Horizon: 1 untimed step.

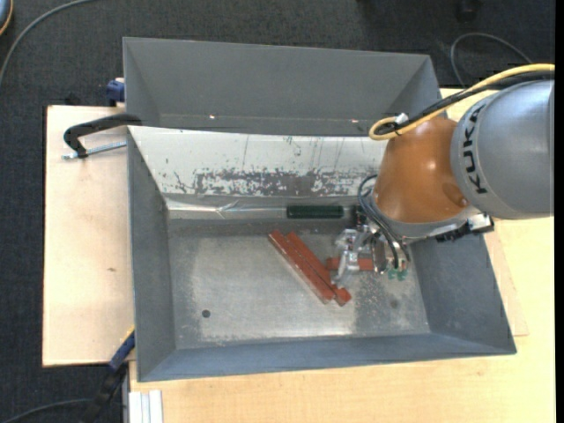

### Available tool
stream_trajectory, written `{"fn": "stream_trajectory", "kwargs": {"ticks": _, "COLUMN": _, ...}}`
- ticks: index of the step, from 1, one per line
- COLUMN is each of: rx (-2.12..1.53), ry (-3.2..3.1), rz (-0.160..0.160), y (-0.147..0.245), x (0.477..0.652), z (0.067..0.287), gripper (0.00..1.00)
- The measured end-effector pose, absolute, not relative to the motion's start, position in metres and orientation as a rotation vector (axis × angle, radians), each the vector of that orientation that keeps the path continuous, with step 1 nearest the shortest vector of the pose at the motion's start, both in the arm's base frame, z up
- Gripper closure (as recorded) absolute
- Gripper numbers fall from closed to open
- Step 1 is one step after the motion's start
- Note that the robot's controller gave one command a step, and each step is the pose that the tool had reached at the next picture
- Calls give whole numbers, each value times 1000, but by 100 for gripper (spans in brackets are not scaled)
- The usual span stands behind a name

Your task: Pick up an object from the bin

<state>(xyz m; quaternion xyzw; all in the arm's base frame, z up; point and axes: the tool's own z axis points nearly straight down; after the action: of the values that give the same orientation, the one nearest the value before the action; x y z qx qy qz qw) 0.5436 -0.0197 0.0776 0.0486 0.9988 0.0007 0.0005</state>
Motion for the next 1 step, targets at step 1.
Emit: {"fn": "stream_trajectory", "kwargs": {"ticks": 1, "rx": 260, "ry": 3116, "rz": 2, "y": -28, "x": 546, "z": 225, "gripper": 100}}
